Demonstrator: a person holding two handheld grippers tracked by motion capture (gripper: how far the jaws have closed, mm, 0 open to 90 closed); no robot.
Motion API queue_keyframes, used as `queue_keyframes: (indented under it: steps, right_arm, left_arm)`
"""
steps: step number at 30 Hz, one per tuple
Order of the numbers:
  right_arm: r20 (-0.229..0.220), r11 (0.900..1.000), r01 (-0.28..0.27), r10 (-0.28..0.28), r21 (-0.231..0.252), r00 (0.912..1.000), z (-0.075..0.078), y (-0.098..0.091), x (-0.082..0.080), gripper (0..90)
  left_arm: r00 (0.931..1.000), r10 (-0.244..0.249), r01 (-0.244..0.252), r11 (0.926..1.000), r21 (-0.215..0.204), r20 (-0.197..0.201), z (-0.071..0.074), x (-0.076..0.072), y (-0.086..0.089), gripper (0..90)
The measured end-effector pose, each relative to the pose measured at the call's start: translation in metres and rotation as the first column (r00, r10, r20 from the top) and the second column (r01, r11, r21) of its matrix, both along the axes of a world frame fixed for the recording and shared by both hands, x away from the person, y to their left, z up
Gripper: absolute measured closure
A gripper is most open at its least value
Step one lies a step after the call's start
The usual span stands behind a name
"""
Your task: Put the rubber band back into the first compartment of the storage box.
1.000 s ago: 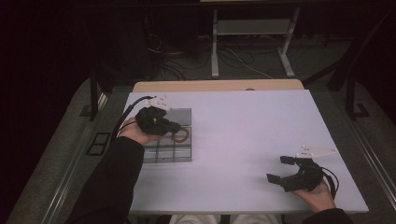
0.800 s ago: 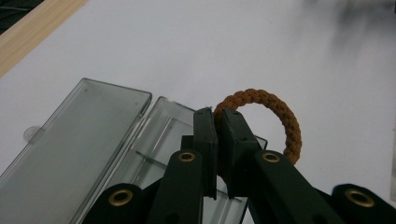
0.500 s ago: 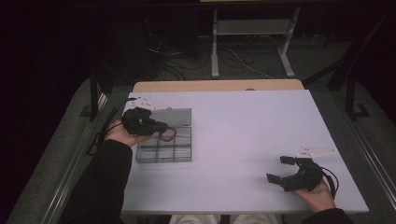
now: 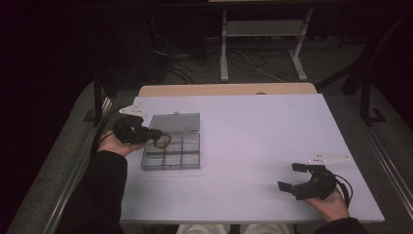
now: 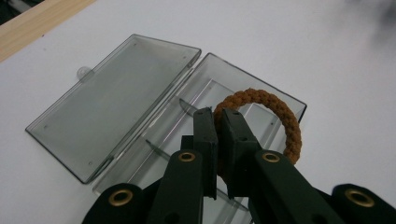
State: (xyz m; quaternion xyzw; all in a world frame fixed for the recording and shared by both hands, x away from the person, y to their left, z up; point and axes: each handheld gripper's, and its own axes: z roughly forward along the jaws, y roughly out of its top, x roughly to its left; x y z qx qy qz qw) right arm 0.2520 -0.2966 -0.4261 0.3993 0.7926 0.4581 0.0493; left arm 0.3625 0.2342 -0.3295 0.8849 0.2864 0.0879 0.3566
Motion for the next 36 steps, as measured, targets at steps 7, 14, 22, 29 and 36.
queue_keyframes:
  steps: [7, 14, 22, 29, 36]
  right_arm:
    - [0.005, 1.0, -0.001, 0.001, 0.0, 1.0, 0.0, 0.0, 0.0, 0.0]
    - [-0.001, 1.0, -0.001, 0.001, -0.001, 1.0, 0.0, 0.0, 0.0, 0.0]
    - [-0.002, 1.0, 0.0, 0.0, 0.0, 1.0, 0.0, 0.0, 0.0, 0.0]
    - [-0.001, 1.0, -0.002, 0.002, -0.001, 1.0, -0.001, 0.0, 0.0, 0.0]
    - [-0.002, 1.0, -0.003, 0.003, -0.002, 1.0, -0.001, 0.0, 0.0, 0.0]
  left_arm:
    - [0.9997, 0.025, -0.026, 0.9996, -0.009, -0.006, -0.008, -0.001, 0.013, 84.0]
    - [0.9981, 0.058, -0.058, 0.9981, -0.017, -0.02, -0.021, -0.002, 0.024, 84.0]
    - [0.9966, 0.073, -0.073, 0.9972, -0.012, -0.039, -0.037, -0.003, 0.029, 83.9]
    - [0.9951, 0.088, -0.089, 0.996, -0.014, -0.044, -0.046, -0.002, 0.033, 83.9]
    - [0.9938, 0.094, -0.095, 0.9955, -0.009, -0.06, -0.055, -0.003, 0.034, 83.9]
